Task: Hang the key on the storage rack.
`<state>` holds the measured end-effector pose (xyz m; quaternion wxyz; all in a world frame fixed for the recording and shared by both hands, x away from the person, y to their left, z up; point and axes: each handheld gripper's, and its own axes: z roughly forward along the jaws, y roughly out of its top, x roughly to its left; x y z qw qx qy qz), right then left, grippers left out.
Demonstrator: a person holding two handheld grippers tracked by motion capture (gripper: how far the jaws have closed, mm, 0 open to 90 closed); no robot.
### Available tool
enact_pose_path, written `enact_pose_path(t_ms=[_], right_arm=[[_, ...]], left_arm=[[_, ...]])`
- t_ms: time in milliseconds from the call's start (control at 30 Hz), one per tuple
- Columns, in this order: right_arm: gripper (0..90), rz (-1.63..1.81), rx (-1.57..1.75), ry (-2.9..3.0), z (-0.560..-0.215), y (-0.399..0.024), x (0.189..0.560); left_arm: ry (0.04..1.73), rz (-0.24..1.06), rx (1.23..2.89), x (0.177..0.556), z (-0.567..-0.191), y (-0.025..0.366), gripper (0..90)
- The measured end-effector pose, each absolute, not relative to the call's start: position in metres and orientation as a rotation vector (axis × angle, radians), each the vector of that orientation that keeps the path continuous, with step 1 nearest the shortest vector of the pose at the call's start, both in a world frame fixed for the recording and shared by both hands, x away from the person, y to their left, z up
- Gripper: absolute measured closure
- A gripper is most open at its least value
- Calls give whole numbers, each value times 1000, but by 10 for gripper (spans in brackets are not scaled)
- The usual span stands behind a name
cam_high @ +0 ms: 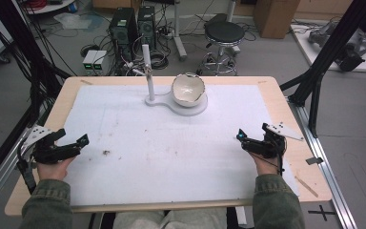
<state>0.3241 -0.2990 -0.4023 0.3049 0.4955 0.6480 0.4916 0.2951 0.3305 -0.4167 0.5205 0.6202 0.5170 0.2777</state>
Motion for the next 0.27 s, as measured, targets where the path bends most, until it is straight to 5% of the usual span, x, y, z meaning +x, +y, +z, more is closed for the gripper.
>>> enact_pose_path(t_ms=[267], right_arm=[[6, 1347, 1345, 1691, -401, -301, 320]], left_arm=[[1236, 662, 1480, 295, -417, 331, 17]])
